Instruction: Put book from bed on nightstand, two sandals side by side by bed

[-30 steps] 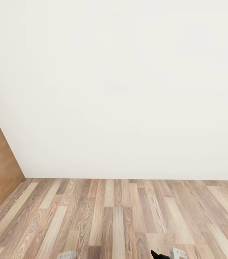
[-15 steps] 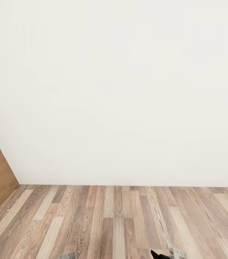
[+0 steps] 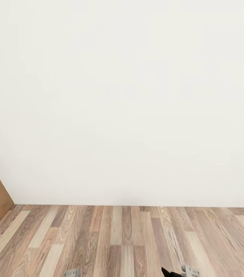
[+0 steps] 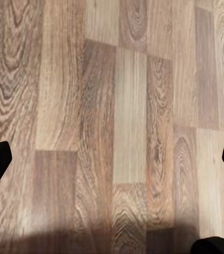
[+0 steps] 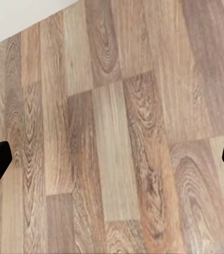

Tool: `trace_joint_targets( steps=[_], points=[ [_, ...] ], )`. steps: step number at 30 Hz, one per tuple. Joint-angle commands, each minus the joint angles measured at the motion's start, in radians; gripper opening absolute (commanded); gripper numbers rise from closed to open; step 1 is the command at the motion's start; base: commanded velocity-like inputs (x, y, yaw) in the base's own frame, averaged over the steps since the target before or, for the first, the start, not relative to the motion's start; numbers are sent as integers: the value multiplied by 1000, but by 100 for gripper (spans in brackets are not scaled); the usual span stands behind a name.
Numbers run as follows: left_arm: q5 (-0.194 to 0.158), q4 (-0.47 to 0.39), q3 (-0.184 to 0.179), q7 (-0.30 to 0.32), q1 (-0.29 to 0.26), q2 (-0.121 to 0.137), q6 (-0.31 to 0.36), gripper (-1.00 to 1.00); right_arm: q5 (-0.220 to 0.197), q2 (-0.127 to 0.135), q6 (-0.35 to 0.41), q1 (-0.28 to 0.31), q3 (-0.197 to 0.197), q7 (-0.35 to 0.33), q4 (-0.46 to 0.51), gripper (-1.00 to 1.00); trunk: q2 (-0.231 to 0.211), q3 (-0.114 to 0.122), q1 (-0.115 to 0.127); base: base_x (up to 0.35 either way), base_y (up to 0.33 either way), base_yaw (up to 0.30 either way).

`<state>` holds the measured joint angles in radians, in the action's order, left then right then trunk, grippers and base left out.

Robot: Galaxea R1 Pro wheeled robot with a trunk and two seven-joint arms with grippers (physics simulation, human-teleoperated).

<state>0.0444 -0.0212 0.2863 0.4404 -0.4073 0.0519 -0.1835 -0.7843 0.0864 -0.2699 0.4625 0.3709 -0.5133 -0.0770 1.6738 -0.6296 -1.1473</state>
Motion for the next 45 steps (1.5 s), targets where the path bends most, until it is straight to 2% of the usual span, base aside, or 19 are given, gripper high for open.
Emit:
trace_joint_targets(
  steps=[1, 8, 26, 45],
  points=[
    [5, 1, 6, 3, -1, 0, -4, 100, -10, -1, -5, 2, 8, -7, -4, 100, 0, -1, -1, 320, 0, 0],
    [1, 2, 7, 12, -1, 10, -4, 100, -11, 6, -6, 1, 8, -12, -4, 100, 0, -1, -1, 205, 0, 0],
    [2, 1, 7, 0, -1, 5, -4, 100, -10, 6, -6, 1, 8, -8, -4, 100, 0, -1, -1, 23, 0, 0],
    [2, 1, 7, 1, -1, 5, -5, 100, -10, 4, -6, 1, 8, -7, -4, 100, 0, -1, -1, 302, 0, 0]
  ],
)
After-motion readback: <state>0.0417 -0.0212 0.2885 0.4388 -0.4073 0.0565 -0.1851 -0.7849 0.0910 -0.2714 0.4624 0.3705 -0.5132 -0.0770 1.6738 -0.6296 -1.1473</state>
